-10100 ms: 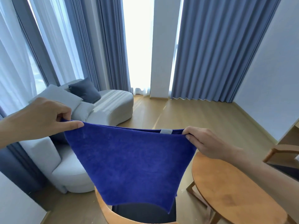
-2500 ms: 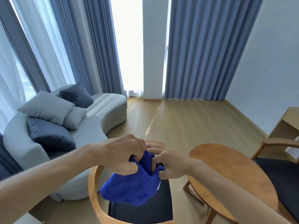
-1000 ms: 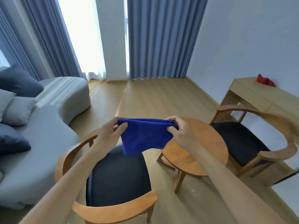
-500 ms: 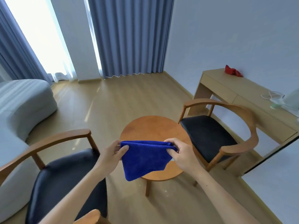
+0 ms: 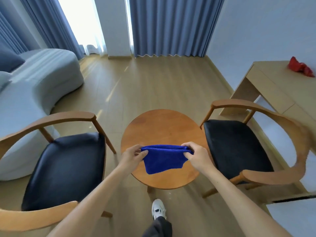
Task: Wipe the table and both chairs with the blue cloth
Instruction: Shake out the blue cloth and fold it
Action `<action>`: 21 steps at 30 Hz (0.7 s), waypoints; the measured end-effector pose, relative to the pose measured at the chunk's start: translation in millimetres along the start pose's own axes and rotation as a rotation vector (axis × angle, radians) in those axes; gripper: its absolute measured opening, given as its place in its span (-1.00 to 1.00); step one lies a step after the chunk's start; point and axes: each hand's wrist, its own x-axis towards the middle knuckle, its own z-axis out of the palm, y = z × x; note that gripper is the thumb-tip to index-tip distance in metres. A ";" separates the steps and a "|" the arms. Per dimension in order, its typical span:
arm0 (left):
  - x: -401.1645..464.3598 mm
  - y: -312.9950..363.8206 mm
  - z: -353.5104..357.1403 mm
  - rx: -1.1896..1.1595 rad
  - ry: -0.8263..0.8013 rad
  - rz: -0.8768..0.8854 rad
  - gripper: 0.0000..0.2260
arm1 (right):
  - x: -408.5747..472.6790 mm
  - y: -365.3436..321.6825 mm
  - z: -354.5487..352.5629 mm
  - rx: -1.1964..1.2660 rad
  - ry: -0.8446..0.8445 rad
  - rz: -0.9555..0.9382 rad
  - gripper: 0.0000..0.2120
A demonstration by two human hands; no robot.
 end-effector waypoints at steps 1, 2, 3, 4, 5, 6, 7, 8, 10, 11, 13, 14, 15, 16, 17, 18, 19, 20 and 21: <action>11.1 -2.0 5.5 -0.004 0.011 -0.017 -0.93 | 11.6 5.8 -1.3 -0.016 -0.011 0.005 -0.81; 22.9 -4.7 11.0 -0.011 0.021 -0.034 -0.93 | 23.0 12.4 -2.3 -0.029 -0.022 0.011 -0.81; 35.1 -7.4 16.7 -0.021 0.033 -0.053 -0.94 | 33.9 19.1 -3.5 -0.036 -0.032 0.022 -0.82; 47.2 -10.0 22.9 -0.032 0.045 -0.074 -0.94 | 44.6 26.0 -4.8 -0.038 -0.041 0.034 -0.82; 58.5 -11.6 29.1 -0.040 0.053 -0.096 -0.93 | 54.6 32.7 -6.2 -0.042 -0.051 0.046 -0.81; 70.0 -13.9 35.8 -0.046 0.057 -0.116 -0.93 | 64.9 40.3 -7.5 -0.048 -0.063 0.058 -0.81; 79.8 -15.9 42.2 -0.044 0.056 -0.140 -0.93 | 73.6 47.4 -9.0 -0.059 -0.079 0.079 -0.81; 88.1 -17.8 48.8 -0.037 0.058 -0.163 -0.92 | 81.6 54.7 -10.0 -0.066 -0.093 0.102 -0.81; 100.5 -20.6 59.9 -0.021 0.060 -0.211 -0.92 | 96.3 67.0 -11.1 -0.088 -0.116 0.142 -0.81; 105.9 -22.1 64.6 -0.021 0.056 -0.234 -0.91 | 104.1 72.5 -11.3 -0.099 -0.131 0.161 -0.81; 117.8 -25.2 72.0 -0.016 0.052 -0.285 -0.90 | 121.2 82.8 -10.1 -0.105 -0.166 0.200 -0.80; 124.4 -28.0 74.9 -0.012 0.054 -0.310 -0.90 | 130.4 88.2 -8.0 -0.107 -0.183 0.213 -0.80; 131.1 -30.1 77.0 -0.002 0.052 -0.335 -0.90 | 138.9 92.5 -5.9 -0.119 -0.199 0.230 -0.79; 139.0 -34.2 79.0 0.010 0.054 -0.354 -0.90 | 147.6 97.8 -2.6 -0.124 -0.211 0.244 -0.78; 148.0 -37.1 79.8 0.029 0.057 -0.375 -0.90 | 156.9 102.0 1.0 -0.130 -0.224 0.263 -0.77; 157.9 -40.9 80.3 0.042 0.066 -0.391 -0.90 | 167.2 107.1 5.5 -0.128 -0.233 0.274 -0.76; 167.9 -44.2 80.1 0.052 0.073 -0.414 -0.90 | 177.2 110.7 10.0 -0.125 -0.247 0.295 -0.75; 178.4 -47.0 80.4 0.048 0.089 -0.434 -0.91 | 188.1 114.9 15.4 -0.125 -0.255 0.310 -0.74; 188.0 -48.8 80.7 0.038 0.108 -0.461 -0.91 | 198.5 117.9 20.5 -0.132 -0.266 0.323 -0.73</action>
